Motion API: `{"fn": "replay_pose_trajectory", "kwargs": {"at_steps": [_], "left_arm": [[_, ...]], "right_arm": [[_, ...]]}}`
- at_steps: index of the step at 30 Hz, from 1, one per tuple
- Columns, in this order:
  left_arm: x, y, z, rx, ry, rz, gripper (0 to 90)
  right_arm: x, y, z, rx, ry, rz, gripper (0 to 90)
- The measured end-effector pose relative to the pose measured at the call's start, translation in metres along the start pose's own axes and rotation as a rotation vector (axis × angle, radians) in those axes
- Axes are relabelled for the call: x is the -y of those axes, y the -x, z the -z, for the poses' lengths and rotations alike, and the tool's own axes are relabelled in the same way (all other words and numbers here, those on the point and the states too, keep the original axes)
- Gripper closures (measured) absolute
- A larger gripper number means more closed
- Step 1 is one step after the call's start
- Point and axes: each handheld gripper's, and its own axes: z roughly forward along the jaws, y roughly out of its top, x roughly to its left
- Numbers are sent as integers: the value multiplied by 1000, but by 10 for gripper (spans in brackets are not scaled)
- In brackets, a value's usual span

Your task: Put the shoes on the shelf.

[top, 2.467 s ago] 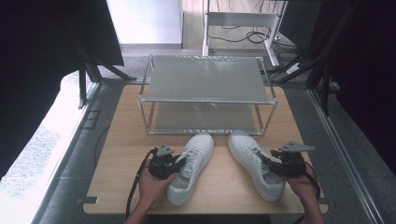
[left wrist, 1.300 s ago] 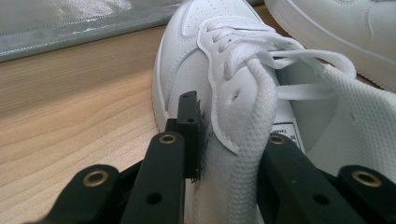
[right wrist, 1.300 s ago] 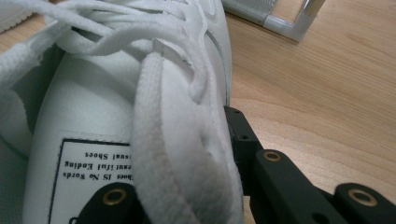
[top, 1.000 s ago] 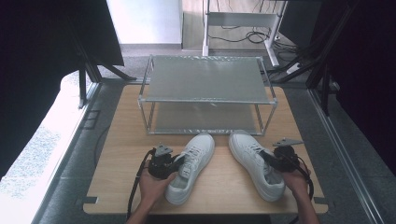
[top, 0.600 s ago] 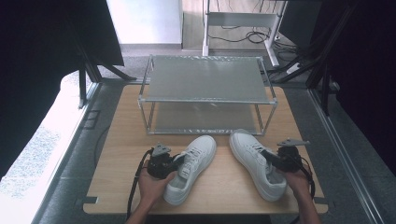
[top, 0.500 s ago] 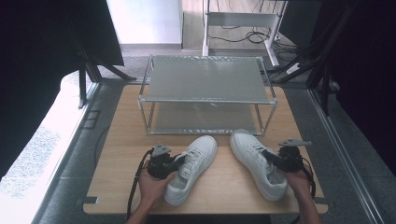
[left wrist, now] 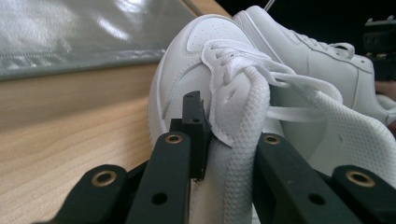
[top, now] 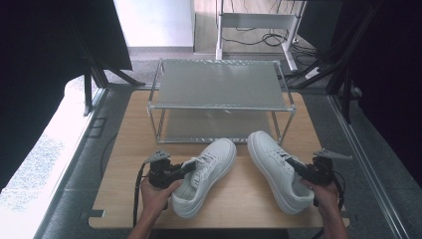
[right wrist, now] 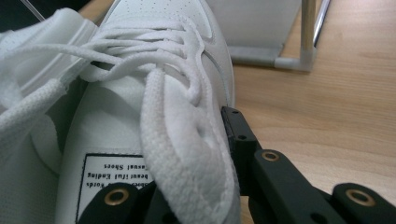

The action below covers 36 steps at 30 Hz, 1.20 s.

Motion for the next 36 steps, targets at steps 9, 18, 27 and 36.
{"fn": "replay_pose_trajectory", "kwargs": {"at_steps": [9,18,27,36], "left_arm": [[-5,-7,15,61,70,45,812],[-8,-10,23,82,114,69,811],[-12,-12,34,113,156,81,811],[-17,-11,45,132,195,84,812]], "right_arm": [[0,-2,6,-78,76,-52,854],[-1,-4,8,-102,111,-66,856],[-3,-8,13,-144,156,-94,856],[-7,-15,17,-189,201,-97,856]]}}
